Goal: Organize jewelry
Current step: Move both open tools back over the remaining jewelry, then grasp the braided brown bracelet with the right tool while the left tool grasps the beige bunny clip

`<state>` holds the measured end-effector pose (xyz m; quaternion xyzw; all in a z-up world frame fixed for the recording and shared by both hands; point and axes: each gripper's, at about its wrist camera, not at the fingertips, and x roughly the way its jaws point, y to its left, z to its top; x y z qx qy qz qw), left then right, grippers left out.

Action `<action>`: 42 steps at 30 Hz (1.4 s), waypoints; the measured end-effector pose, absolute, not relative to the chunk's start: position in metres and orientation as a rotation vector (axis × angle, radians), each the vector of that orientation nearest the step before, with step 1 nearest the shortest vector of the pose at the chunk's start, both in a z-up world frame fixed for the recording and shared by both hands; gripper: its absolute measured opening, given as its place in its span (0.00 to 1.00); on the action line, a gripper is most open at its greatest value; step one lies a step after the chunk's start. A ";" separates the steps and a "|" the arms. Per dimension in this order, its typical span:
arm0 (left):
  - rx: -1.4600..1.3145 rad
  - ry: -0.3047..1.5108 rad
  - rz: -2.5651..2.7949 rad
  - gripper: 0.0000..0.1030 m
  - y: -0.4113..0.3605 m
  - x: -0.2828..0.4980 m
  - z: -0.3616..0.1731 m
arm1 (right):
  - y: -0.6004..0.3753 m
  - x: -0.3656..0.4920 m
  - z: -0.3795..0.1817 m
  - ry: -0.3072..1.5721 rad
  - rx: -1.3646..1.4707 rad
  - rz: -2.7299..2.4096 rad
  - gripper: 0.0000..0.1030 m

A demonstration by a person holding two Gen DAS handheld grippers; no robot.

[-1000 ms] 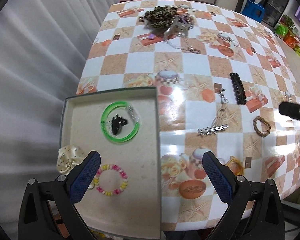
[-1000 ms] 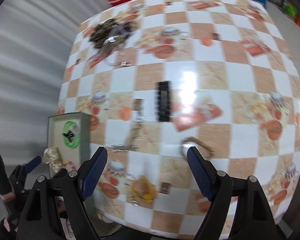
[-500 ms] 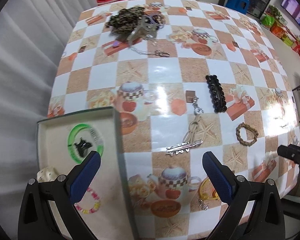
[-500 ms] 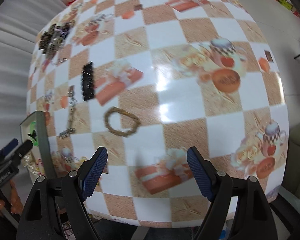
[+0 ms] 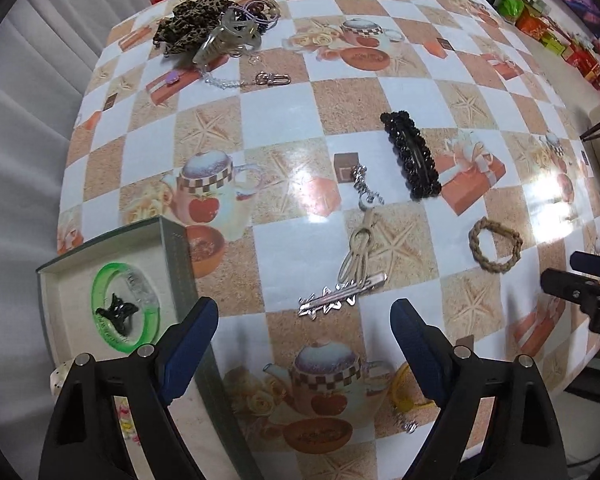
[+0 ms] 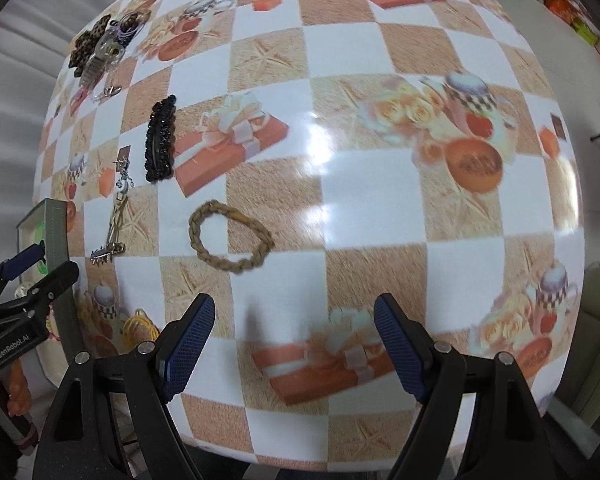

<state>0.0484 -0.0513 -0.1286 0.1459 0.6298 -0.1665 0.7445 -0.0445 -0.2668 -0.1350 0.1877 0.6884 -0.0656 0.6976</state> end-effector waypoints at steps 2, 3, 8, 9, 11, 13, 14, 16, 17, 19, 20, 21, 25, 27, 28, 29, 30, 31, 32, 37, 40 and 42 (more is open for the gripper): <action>0.298 1.381 -0.375 0.90 -0.054 0.053 -0.129 | -0.265 -0.039 -0.137 1.530 0.405 -0.138 0.81; 0.283 1.384 -0.384 0.90 -0.057 0.056 -0.130 | -0.264 -0.036 -0.138 1.529 0.399 -0.136 0.81; 0.274 1.398 -0.414 0.81 -0.072 0.067 -0.141 | -0.257 -0.023 -0.145 1.528 0.341 -0.116 0.81; 0.277 1.407 -0.420 0.77 -0.075 0.069 -0.145 | -0.254 -0.021 -0.148 1.530 0.323 -0.111 0.81; 0.285 1.417 -0.426 0.77 -0.080 0.072 -0.151 | -0.251 -0.018 -0.152 1.532 0.296 -0.106 0.81; 0.292 1.426 -0.436 0.70 -0.084 0.074 -0.158 | -0.248 -0.015 -0.155 1.533 0.270 -0.105 0.81; 0.297 1.433 -0.440 0.67 -0.086 0.075 -0.160 | -0.248 -0.015 -0.156 1.533 0.263 -0.105 0.81; 0.302 1.450 -0.449 0.63 -0.089 0.076 -0.167 | -0.246 -0.012 -0.160 1.533 0.248 -0.103 0.79; 0.304 1.453 -0.452 0.61 -0.090 0.076 -0.169 | -0.245 -0.011 -0.161 1.534 0.238 -0.103 0.75; 0.320 1.455 -0.455 0.52 -0.093 0.076 -0.172 | -0.240 -0.009 -0.164 1.534 0.201 -0.110 0.72; 0.325 1.448 -0.463 0.52 -0.095 0.075 -0.172 | -0.237 -0.008 -0.164 1.529 0.173 -0.113 0.70; 0.327 1.449 -0.468 0.51 -0.095 0.075 -0.172 | -0.233 -0.004 -0.165 1.527 0.143 -0.115 0.68; 0.336 1.435 -0.469 0.22 -0.098 0.073 -0.171 | -0.215 0.004 -0.165 1.510 0.086 -0.104 0.58; 0.317 1.443 -0.482 0.10 -0.098 0.074 -0.170 | -0.209 0.006 -0.163 1.503 0.076 -0.092 0.44; 0.307 1.447 -0.484 0.09 -0.098 0.076 -0.170 | -0.206 0.005 -0.162 1.500 0.072 -0.087 0.36; 0.301 1.445 -0.485 0.09 -0.098 0.075 -0.169 | -0.201 0.005 -0.159 1.497 0.068 -0.087 0.20; 0.293 1.443 -0.486 0.09 -0.097 0.076 -0.167 | -0.196 0.006 -0.159 1.498 0.069 -0.090 0.10; 0.282 1.441 -0.486 0.08 -0.093 0.075 -0.164 | -0.196 0.007 -0.159 1.500 0.076 -0.091 0.07; 0.270 1.438 -0.485 0.08 -0.089 0.075 -0.161 | -0.197 0.008 -0.158 1.501 0.099 -0.096 0.07; 0.206 1.413 -0.485 0.08 -0.076 0.074 -0.143 | -0.210 0.012 -0.147 1.478 0.227 -0.086 0.06; 0.179 1.396 -0.483 0.08 -0.069 0.070 -0.131 | -0.216 0.012 -0.136 1.459 0.283 -0.070 0.06; 0.166 1.384 -0.485 0.08 -0.067 0.068 -0.123 | -0.219 0.011 -0.130 1.446 0.325 -0.060 0.06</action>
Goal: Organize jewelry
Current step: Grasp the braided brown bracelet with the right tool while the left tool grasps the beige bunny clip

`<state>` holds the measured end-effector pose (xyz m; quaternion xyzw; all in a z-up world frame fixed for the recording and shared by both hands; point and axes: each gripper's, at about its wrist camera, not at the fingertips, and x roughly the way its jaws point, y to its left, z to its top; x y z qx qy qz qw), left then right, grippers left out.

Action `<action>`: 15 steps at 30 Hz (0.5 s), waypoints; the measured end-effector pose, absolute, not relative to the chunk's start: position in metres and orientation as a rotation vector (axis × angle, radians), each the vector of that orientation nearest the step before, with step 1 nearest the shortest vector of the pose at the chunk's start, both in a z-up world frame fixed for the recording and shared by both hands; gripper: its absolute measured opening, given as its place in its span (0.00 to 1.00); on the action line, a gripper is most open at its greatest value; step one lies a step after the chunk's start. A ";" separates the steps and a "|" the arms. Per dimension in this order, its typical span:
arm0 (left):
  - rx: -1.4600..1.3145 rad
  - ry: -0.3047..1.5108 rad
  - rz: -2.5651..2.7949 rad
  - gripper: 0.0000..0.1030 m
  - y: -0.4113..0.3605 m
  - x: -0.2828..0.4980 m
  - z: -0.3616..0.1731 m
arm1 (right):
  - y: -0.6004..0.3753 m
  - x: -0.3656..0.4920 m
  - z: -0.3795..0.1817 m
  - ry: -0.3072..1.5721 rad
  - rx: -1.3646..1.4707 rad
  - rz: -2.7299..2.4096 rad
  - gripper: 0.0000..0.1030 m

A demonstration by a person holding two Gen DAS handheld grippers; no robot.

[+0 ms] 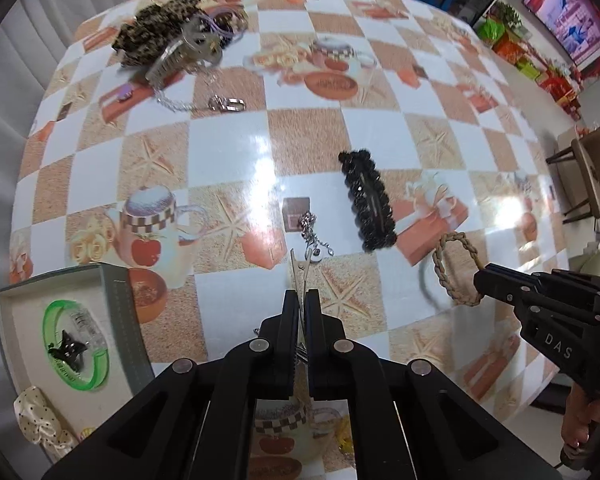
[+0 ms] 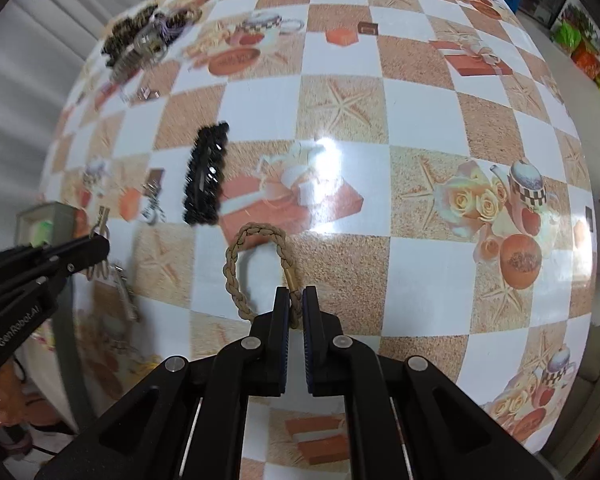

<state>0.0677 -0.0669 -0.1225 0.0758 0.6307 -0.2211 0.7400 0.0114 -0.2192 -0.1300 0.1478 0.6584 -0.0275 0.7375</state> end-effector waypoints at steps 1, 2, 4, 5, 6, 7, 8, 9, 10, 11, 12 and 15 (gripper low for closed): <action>0.162 1.376 -0.486 0.08 -0.066 0.066 -0.118 | -0.220 0.011 -0.127 1.441 0.342 -0.058 0.06; 0.158 1.369 -0.488 0.08 -0.065 0.065 -0.114 | -0.222 0.011 -0.124 1.438 0.356 -0.057 0.06; 0.148 1.359 -0.492 0.08 -0.061 0.064 -0.109 | -0.229 0.011 -0.122 1.434 0.378 -0.055 0.06; 0.140 1.353 -0.493 0.08 -0.058 0.062 -0.105 | -0.232 0.007 -0.122 1.431 0.387 -0.055 0.06; 0.136 1.349 -0.492 0.08 -0.057 0.062 -0.103 | -0.232 0.008 -0.119 1.429 0.396 -0.056 0.06; 0.131 1.345 -0.492 0.08 -0.057 0.061 -0.100 | -0.239 0.000 -0.118 1.426 0.401 -0.056 0.06; 0.129 1.339 -0.491 0.08 -0.055 0.060 -0.096 | -0.241 -0.001 -0.117 1.423 0.405 -0.056 0.06; 0.128 1.335 -0.489 0.08 -0.055 0.060 -0.095 | -0.238 0.001 -0.115 1.421 0.407 -0.057 0.06; 0.126 1.331 -0.486 0.08 -0.053 0.059 -0.092 | -0.236 0.000 -0.113 1.420 0.408 -0.057 0.06; 0.121 1.329 -0.484 0.08 -0.051 0.058 -0.090 | -0.237 -0.001 -0.110 1.419 0.408 -0.056 0.06; 0.117 1.328 -0.482 0.08 -0.051 0.058 -0.089 | -0.236 -0.001 -0.106 1.417 0.406 -0.056 0.06; 0.104 1.325 -0.475 0.08 -0.042 0.053 -0.084 | -0.235 -0.004 -0.097 1.414 0.406 -0.055 0.06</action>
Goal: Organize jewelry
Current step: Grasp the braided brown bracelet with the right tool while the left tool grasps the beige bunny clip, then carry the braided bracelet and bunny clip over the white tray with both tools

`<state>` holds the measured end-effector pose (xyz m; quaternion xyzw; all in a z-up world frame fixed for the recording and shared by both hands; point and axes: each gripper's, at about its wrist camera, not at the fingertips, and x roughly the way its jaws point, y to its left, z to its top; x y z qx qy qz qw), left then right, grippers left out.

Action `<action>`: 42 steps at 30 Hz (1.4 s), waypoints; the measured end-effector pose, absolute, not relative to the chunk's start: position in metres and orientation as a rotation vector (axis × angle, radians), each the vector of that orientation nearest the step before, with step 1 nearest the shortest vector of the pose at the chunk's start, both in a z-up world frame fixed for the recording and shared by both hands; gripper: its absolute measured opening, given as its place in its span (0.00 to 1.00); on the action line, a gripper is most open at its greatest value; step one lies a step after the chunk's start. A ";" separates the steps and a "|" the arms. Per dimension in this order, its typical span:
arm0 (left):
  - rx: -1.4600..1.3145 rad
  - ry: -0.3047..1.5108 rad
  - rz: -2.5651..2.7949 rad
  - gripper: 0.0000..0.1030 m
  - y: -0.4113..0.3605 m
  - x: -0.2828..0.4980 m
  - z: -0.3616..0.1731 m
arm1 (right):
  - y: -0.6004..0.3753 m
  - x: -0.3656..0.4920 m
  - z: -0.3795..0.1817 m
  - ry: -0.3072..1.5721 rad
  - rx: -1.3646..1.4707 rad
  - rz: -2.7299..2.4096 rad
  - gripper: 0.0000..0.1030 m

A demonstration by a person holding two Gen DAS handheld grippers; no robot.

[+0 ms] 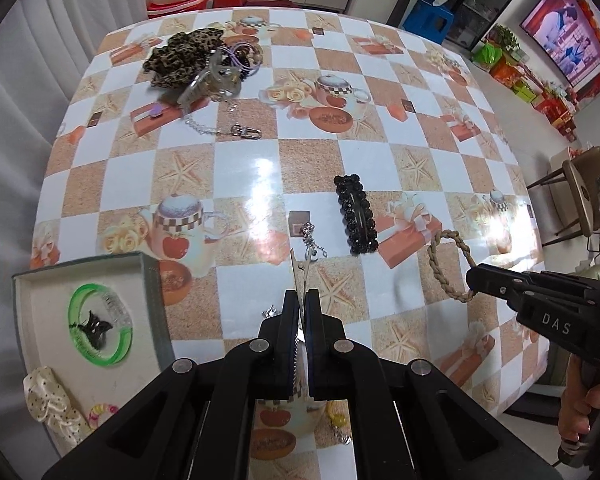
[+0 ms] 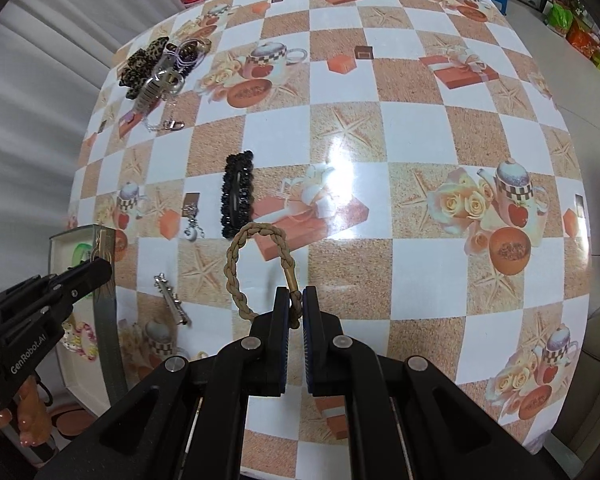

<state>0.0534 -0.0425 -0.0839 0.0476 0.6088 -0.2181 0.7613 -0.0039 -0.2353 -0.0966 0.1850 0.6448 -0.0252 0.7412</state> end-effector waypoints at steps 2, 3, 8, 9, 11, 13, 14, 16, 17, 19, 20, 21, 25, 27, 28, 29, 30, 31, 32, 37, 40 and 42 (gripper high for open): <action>0.098 1.320 -0.470 0.08 -0.036 0.050 -0.080 | -0.232 -0.003 -0.092 1.410 0.407 -0.054 0.06; 0.093 1.317 -0.468 0.08 -0.033 0.048 -0.078 | -0.230 -0.003 -0.089 1.407 0.405 -0.052 0.06; 0.071 1.305 -0.452 0.08 -0.014 0.042 -0.070 | -0.219 0.000 -0.077 1.396 0.390 -0.040 0.06; 0.067 1.302 -0.447 0.08 -0.010 0.041 -0.069 | -0.216 0.000 -0.075 1.395 0.388 -0.036 0.06; 0.060 1.298 -0.438 0.08 -0.002 0.039 -0.067 | -0.211 0.002 -0.071 1.393 0.383 -0.030 0.06; 0.047 1.293 -0.427 0.08 0.007 0.038 -0.064 | -0.203 0.004 -0.067 1.391 0.372 -0.016 0.07; 0.040 1.290 -0.422 0.08 0.012 0.037 -0.063 | -0.200 0.005 -0.065 1.389 0.368 -0.011 0.06; 0.027 1.284 -0.412 0.08 0.021 0.035 -0.061 | -0.191 0.008 -0.062 1.387 0.355 0.005 0.06; 0.019 1.281 -0.404 0.08 0.026 0.034 -0.060 | -0.185 0.010 -0.060 1.385 0.346 0.016 0.06; 0.003 1.277 -0.391 0.08 0.036 0.032 -0.059 | -0.177 0.013 -0.057 1.384 0.333 0.032 0.06; -0.006 1.276 -0.382 0.08 0.041 0.031 -0.058 | -0.170 0.015 -0.056 1.384 0.323 0.044 0.06; -0.015 1.275 -0.373 0.08 0.047 0.029 -0.058 | -0.165 0.017 -0.055 1.383 0.315 0.055 0.07; -0.050 1.277 -0.329 0.08 0.071 0.022 -0.059 | -0.143 0.023 -0.049 1.379 0.285 0.101 0.06; -0.066 1.278 -0.305 0.08 0.083 0.018 -0.060 | -0.131 0.027 -0.047 1.377 0.269 0.128 0.06; -0.077 1.279 -0.290 0.08 0.090 0.015 -0.060 | -0.126 0.029 -0.046 1.376 0.263 0.140 0.06; -0.087 1.280 -0.275 0.08 0.097 0.013 -0.061 | -0.119 0.030 -0.045 1.376 0.255 0.154 0.06; -0.098 1.282 -0.260 0.08 0.104 0.010 -0.062 | -0.112 0.032 -0.045 1.377 0.246 0.172 0.06; -0.108 1.285 -0.248 0.08 0.110 0.008 -0.064 | -0.107 0.034 -0.045 1.379 0.239 0.182 0.06; -0.119 1.288 -0.232 0.08 0.117 0.005 -0.066 | -0.101 0.035 -0.046 1.382 0.230 0.196 0.06; -0.163 1.303 -0.164 0.08 0.147 -0.010 -0.075 | -0.065 0.041 -0.050 1.401 0.185 0.271 0.06; -0.192 1.316 -0.122 0.08 0.165 -0.020 -0.082 | -0.045 0.043 -0.053 1.411 0.160 0.313 0.06; -0.208 1.325 -0.100 0.08 0.175 -0.027 -0.087 | -0.030 0.044 -0.056 1.419 0.143 0.342 0.06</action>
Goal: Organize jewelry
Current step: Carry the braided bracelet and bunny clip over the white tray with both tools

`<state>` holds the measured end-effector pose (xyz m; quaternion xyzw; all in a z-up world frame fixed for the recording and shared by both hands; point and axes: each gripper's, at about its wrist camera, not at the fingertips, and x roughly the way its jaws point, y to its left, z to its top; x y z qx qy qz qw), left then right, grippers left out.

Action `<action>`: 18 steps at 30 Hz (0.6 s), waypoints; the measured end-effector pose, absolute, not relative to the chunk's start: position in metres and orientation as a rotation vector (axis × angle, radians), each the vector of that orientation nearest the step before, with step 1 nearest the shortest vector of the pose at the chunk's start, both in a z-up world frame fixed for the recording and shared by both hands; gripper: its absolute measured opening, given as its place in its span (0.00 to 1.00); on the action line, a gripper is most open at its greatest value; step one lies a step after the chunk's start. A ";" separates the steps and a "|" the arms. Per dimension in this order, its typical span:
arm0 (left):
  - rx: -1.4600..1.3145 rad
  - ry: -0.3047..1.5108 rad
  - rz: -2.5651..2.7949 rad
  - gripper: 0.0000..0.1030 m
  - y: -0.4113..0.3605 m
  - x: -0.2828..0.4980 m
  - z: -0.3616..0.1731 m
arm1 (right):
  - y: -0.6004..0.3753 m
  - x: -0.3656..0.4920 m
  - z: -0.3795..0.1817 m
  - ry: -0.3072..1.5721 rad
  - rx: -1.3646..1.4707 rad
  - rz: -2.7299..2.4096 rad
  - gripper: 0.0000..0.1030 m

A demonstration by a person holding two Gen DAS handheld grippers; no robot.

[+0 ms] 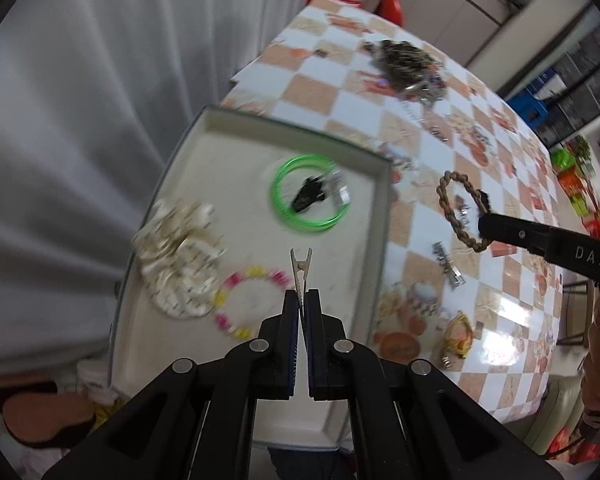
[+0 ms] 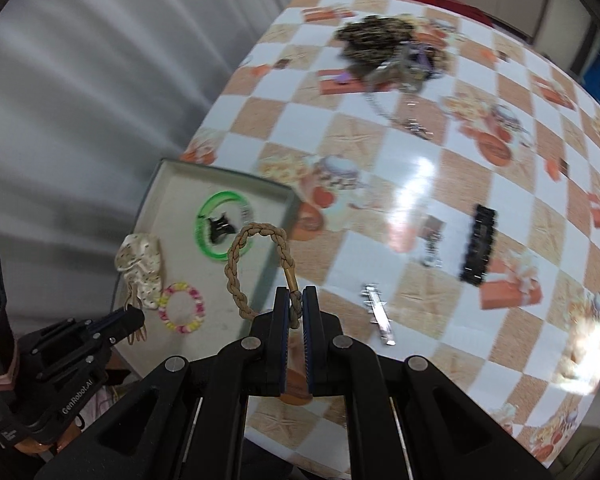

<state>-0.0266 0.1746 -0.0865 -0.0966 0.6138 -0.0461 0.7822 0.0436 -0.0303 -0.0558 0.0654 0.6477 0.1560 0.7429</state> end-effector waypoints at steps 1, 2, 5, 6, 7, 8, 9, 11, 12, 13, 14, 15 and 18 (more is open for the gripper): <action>-0.216 1.331 -0.087 0.08 0.180 -0.031 -0.089 | -0.024 0.044 -0.057 1.423 0.135 0.355 0.06; -0.224 1.337 -0.074 0.08 0.185 -0.035 -0.093 | -0.017 0.044 -0.059 1.428 0.126 0.369 0.06; -0.241 1.354 -0.043 0.08 0.197 -0.044 -0.102 | 0.002 0.042 -0.065 1.445 0.099 0.408 0.06; -0.249 1.359 -0.028 0.08 0.201 -0.047 -0.106 | 0.008 0.041 -0.068 1.451 0.091 0.418 0.06; -0.254 1.362 -0.020 0.08 0.205 -0.049 -0.108 | 0.015 0.040 -0.071 1.459 0.080 0.429 0.06; -0.260 1.367 -0.006 0.08 0.209 -0.052 -0.111 | 0.019 0.039 -0.073 1.464 0.073 0.437 0.06; -0.265 1.372 0.006 0.08 0.212 -0.054 -0.114 | 0.026 0.038 -0.077 1.475 0.061 0.448 0.06; -0.272 1.381 0.027 0.08 0.219 -0.059 -0.120 | 0.036 0.036 -0.084 1.492 0.046 0.463 0.06; -0.273 1.384 0.035 0.08 0.221 -0.060 -0.123 | 0.042 0.036 -0.088 1.501 0.036 0.469 0.06; -0.271 1.392 0.049 0.08 0.224 -0.061 -0.127 | 0.045 0.035 -0.090 1.506 0.029 0.472 0.06; -0.271 1.399 0.060 0.08 0.227 -0.062 -0.132 | 0.051 0.034 -0.095 1.514 0.016 0.476 0.06; -0.266 1.406 0.070 0.08 0.229 -0.063 -0.136 | 0.055 0.034 -0.099 1.521 0.007 0.478 0.06; -0.251 1.419 0.084 0.08 0.233 -0.064 -0.146 | 0.064 0.034 -0.111 1.545 -0.015 0.477 0.06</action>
